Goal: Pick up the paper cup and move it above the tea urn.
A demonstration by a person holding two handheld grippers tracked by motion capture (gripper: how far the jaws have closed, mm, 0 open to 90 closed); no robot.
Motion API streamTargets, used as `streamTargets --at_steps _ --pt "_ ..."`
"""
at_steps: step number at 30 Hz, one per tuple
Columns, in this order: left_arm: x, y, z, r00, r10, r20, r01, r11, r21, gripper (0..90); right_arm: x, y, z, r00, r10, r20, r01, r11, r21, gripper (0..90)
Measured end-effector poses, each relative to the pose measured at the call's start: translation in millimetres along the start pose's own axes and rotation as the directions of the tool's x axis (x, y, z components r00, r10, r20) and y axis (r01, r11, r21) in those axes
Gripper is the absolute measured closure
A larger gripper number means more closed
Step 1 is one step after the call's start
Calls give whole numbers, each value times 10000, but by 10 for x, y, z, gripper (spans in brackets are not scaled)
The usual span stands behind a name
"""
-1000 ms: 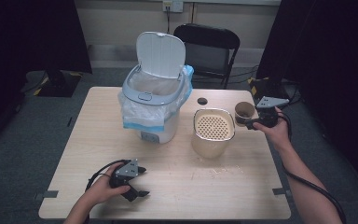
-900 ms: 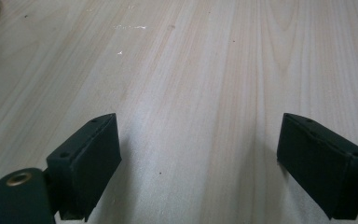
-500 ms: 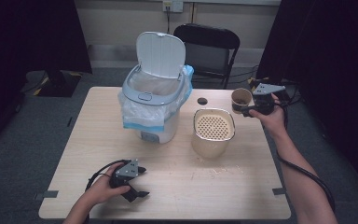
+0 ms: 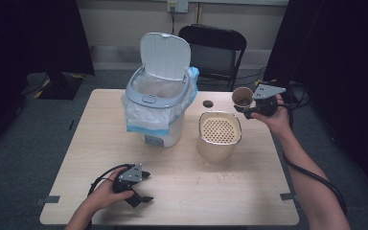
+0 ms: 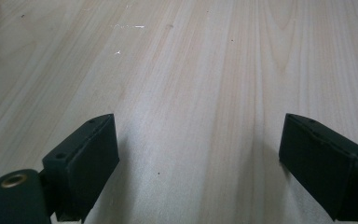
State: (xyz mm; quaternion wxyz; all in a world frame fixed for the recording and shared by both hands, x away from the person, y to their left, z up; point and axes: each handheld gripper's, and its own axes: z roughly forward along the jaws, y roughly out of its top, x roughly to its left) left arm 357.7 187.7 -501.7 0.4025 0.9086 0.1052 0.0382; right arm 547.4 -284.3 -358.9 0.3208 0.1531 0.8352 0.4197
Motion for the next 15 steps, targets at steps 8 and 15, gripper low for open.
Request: streamTargets --at_steps 8,15 --pt "0 0 0 10000 -1 -1 1 10000 4 112 168 147 -81 9731 -2170 768 2137 9757 484 262" --pt "0 0 0 10000 4 -1 -4 10000 5 112 347 256 -93 8947 -4329 1103 4199 8992 1232 263"
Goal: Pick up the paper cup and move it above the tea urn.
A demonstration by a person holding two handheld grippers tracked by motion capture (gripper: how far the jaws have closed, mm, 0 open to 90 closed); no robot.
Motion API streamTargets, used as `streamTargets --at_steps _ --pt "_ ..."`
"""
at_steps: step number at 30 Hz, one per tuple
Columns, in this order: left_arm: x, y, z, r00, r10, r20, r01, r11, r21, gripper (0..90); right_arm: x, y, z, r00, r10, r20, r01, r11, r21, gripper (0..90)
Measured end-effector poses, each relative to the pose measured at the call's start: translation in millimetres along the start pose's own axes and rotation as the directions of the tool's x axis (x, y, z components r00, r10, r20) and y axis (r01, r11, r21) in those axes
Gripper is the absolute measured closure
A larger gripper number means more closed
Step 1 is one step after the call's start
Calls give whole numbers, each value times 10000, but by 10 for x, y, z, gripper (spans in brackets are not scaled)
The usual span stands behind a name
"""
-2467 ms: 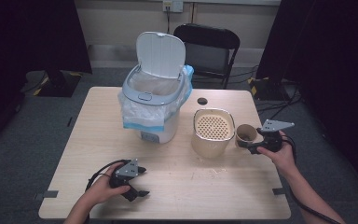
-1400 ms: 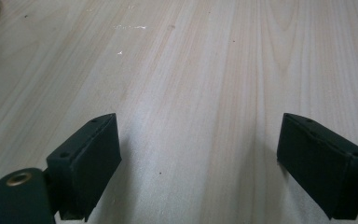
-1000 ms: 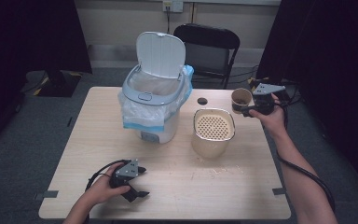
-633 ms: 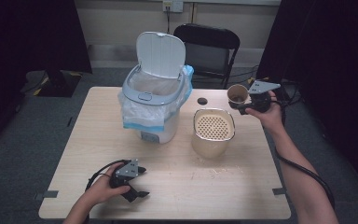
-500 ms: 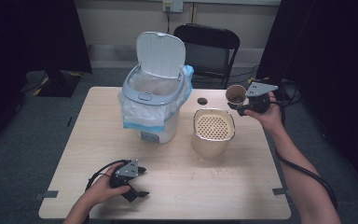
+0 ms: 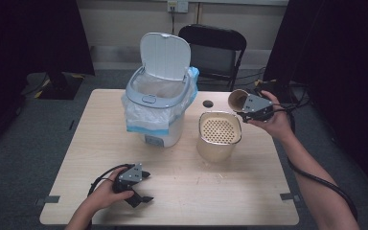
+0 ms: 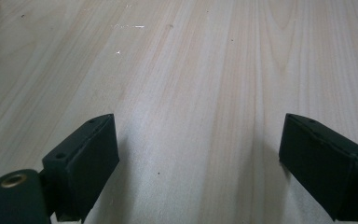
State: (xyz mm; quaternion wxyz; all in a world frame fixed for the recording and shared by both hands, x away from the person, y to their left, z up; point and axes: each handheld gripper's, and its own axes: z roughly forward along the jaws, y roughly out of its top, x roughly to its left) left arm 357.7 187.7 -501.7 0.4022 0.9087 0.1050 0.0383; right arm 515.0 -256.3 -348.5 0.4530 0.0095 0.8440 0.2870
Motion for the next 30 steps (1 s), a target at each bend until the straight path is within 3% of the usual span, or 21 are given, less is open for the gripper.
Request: streamTargets --at_steps 2,5,6,8,9,10,11,12,15,16,17,18,19,21,23,24,25,27,28,29,30 --pt "0 0 0 10000 5 0 -5 10000 3 112 40 36 -6 9980 -604 184 601 9980 176 265" --pt "0 0 0 10000 1 2 -1 10000 0 112 115 101 -13 9767 -2061 593 2019 9769 700 267" --pt "0 0 0 10000 3 -1 -3 10000 0 112 154 129 -13 9537 -2860 927 2757 9549 1099 267" --pt "0 0 0 10000 4 0 -4 10000 3 112 204 157 -15 9278 -3566 1096 3413 9300 1361 268" --pt "0 0 0 10000 0 1 0 10000 -2 112 239 179 -6 8784 -4586 1345 4340 8833 1773 268" --pt "0 0 0 10000 1 1 -1 10000 1 112 263 191 -7 8579 -4954 1362 4685 8631 1884 268" --pt "0 0 0 10000 4 3 -4 10000 4 111 295 209 -7 8240 -5483 1426 5185 8313 2003 268" --pt "0 0 0 10000 5 6 -5 10000 3 110 350 227 -1 7753 -6116 1574 5705 7852 2406 268" --pt "-1 0 0 10000 -10 -8 10 10000 -8 110 432 264 10 6705 -7233 1651 6717 6864 2787 268" --pt "-1 0 1 10000 -10 -8 10 10000 -10 111 470 250 22 6117 -7690 1858 7054 6364 3121 268" --pt "-2 0 1 10000 -16 -6 16 10000 -10 111 480 253 28 5868 -7871 1900 7244 6151 3113 268" --pt "2 1 0 10000 25 -3 -25 10000 6 110 490 261 26 5746 -7947 1958 7323 6060 3105 268" --pt "0 0 0 10000 5 -11 -5 10000 4 111 490 264 32 5317 -8191 2155 7516 5736 3256 268" --pt "-1 0 1 10000 -8 1 8 10000 -2 110 469 279 30 6007 -7769 1887 7153 6277 3072 267" --pt "-1 1 0 10000 2 -7 -2 10000 8 108 411 304 14 6656 -7198 1971 6615 6913 2906 266" --pt "0 1 0 10000 7 -5 -7 10000 10 108 369 303 9 7315 -6546 1910 6084 7530 2507 265" --pt "-1 0 0 10000 -1 -16 1 10000 5 108 327 306 3 7700 -6070 1966 5662 7921 2280 263" --pt "-1 0 2 10000 3 -23 -3 10000 -11 108 223 304 -10 8886 -4323 1534 4064 8970 1738 261" --pt "-1 0 0 10000 -8 2 8 10000 12 108 190 295 -15 9094 -3863 1540 3636 9183 1562 259" --pt "-1 0 0 10000 -4 -10 4 10000 10 107 131 278 -15 9492 -2914 1189 2751 9517 1363 259" --pt "-2 0 1 10000 1 -13 -1 10000 1 107 89 265 -12 9777 -1959 761 1858 9749 1226 259"
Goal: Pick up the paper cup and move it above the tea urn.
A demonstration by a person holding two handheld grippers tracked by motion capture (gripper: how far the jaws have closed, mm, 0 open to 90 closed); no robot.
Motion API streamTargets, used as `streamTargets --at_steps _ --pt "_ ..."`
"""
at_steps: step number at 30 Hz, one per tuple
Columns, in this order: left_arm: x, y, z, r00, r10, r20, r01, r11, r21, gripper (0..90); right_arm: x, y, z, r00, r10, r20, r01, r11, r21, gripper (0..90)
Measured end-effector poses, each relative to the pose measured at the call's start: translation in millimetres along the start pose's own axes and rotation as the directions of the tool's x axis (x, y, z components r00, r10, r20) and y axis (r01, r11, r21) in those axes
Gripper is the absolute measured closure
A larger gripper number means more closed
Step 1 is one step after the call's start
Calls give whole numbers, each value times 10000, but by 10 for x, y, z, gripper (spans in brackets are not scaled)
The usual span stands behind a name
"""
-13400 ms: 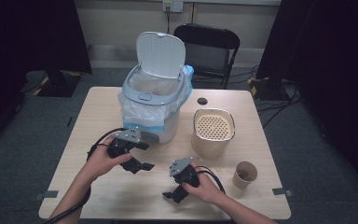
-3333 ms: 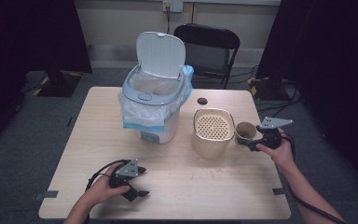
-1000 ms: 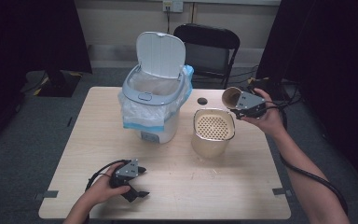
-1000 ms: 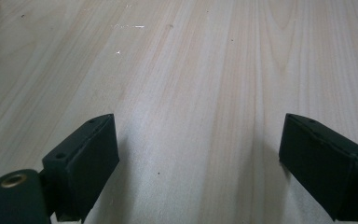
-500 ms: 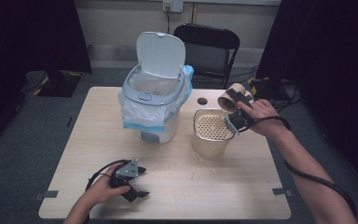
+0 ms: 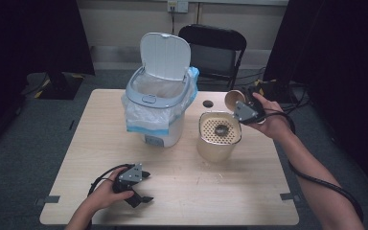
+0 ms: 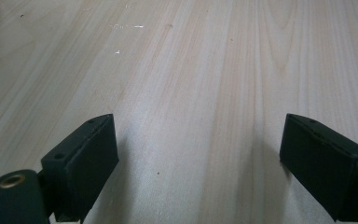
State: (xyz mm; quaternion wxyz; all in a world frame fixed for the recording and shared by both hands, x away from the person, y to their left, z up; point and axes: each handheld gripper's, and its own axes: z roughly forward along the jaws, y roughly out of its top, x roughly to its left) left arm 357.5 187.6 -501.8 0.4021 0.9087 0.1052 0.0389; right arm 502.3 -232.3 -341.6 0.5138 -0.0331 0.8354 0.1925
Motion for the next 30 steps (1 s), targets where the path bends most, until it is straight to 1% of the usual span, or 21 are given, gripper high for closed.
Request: streamTargets --at_steps 1,2,3,5,6,7,8,11,14,15,16,17,18,20,21,22,23,25,26,28,30 --pt "0 1 -1 10000 -6 16 6 10000 15 107 -24 -22 -3 9986 530 -48 -530 9985 -154 259" --pt "1 1 -1 10000 2 10 -2 10000 7 107 -59 -46 -3 9921 1222 -271 -1230 9920 -294 260" --pt "0 0 0 10000 -3 -1 3 10000 -2 107 -76 -59 -1 9840 1716 -474 -1733 9842 -359 260" --pt "0 0 0 10000 7 -10 -7 10000 -3 107 -127 -98 7 9614 2626 -820 -2675 9619 -558 261" --pt "-1 0 0 10000 2 -11 -2 10000 -8 106 -149 -117 14 9467 3052 -1034 -3124 9479 -622 261" --pt "0 1 -1 10000 5 3 -5 10000 3 106 -166 -135 21 9281 3503 -1264 -3608 9298 -724 262" --pt "0 0 0 10000 12 -17 -12 10000 -10 106 -179 -148 25 9068 3940 -1496 -4072 9107 -694 262" --pt "0 0 0 10000 13 -5 -13 10000 -8 106 -212 -170 43 8629 4667 -1938 -4880 8693 -792 263" --pt "0 1 0 10000 7 -2 -7 10000 -1 106 -225 -174 69 8194 5188 -2438 -5492 8324 -745 262" --pt "0 0 1 10000 9 -5 -9 10000 -10 106 -226 -171 79 8107 5286 -2517 -5606 8248 -736 262" --pt "0 1 -1 10000 17 -20 -17 10000 9 106 -226 -169 84 8074 5305 -2580 -5637 8228 -721 263" --pt "-1 0 1 10000 8 -17 -8 10000 -15 105 -226 -162 93 8009 5334 -2723 -5692 8193 -691 263" --pt "-1 1 -1 10000 10 -19 -10 10000 11 106 -227 -158 99 7906 5444 -2803 -5826 8097 -704 263" --pt "0 1 0 10000 9 9 -9 10000 -3 106 -229 -143 104 7883 5426 -2901 -5822 8104 -661 263" --pt "0 0 1 10000 14 -8 -14 10000 -12 106 -229 -136 108 7888 5412 -2912 -5811 8111 -665 262" --pt "0 1 0 10000 19 -8 -19 10000 0 106 -228 -129 111 7846 5431 -2990 -5841 8092 -629 263" --pt "-1 0 1 10000 8 -19 -8 10000 -13 106 -231 -127 114 7768 5481 -3100 -5920 8035 -629 263" --pt "0 0 0 10000 18 -8 -18 10000 0 106 -235 -124 120 7668 5581 -3172 -6037 7949 -610 262" --pt "0 1 0 10000 8 9 -8 10000 1 106 -239 -127 124 7560 5676 -3260 -6159 7855 -606 263" --pt "0 1 -1 10000 7 -1 -7 10000 2 106 -250 -139 132 7282 5934 -3429 -6474 7598 -599 262" --pt "0 3 -3 10000 28 6 -28 10000 56 104 -259 -151 136 7046 6140 -3557 -6708 7398 -520 262"
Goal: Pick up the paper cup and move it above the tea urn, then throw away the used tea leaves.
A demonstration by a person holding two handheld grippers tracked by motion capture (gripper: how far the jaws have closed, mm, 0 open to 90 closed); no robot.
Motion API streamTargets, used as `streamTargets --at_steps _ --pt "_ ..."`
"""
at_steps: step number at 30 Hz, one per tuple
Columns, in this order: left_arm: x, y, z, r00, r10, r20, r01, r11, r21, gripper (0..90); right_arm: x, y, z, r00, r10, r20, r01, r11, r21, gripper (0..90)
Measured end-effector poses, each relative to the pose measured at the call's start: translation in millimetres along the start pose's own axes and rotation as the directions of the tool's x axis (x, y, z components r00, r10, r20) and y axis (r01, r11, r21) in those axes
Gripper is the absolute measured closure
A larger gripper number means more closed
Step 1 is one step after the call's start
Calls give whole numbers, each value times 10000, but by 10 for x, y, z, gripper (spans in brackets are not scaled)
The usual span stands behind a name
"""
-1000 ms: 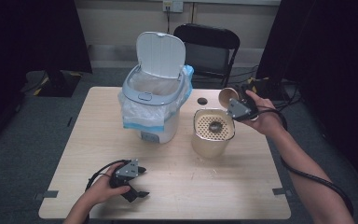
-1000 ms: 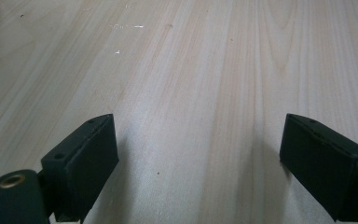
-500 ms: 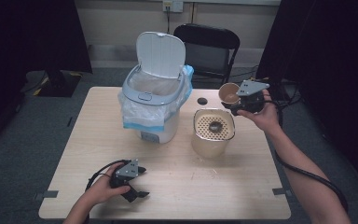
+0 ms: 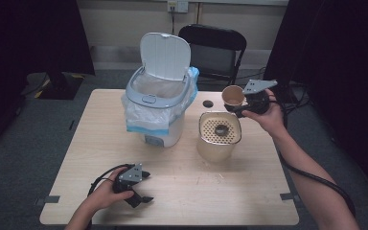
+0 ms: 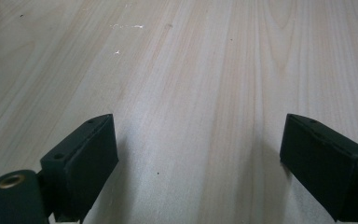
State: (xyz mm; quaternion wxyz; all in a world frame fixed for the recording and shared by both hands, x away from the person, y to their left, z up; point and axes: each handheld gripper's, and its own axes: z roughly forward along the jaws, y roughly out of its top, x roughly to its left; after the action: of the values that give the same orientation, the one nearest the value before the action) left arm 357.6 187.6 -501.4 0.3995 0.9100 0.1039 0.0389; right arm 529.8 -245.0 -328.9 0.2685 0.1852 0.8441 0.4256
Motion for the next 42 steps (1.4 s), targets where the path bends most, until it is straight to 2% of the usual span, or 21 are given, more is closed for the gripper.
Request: streamTargets --at_steps 4,21,30,35,42 --pt "-2 -1 4 10000 -5 -6 5 10000 -44 101 -29 -7 -5 9988 469 -147 -471 9987 -188 262" --pt "1 1 5 10000 80 26 -80 10000 20 88 -10 103 11 9938 991 -508 -1011 9942 -373 260" --pt "-4 1 7 10000 20 17 -20 10000 4 82 -1 213 -2 9939 900 -633 -927 9949 -408 259" --pt "-5 -1 11 10000 4 25 -4 10000 -40 83 -9 254 -12 9924 1003 -719 -1039 9934 -479 258" --pt "-6 2 10 10000 33 -8 -33 10000 0 79 -1 350 19 9924 914 -820 -947 9948 -364 259"
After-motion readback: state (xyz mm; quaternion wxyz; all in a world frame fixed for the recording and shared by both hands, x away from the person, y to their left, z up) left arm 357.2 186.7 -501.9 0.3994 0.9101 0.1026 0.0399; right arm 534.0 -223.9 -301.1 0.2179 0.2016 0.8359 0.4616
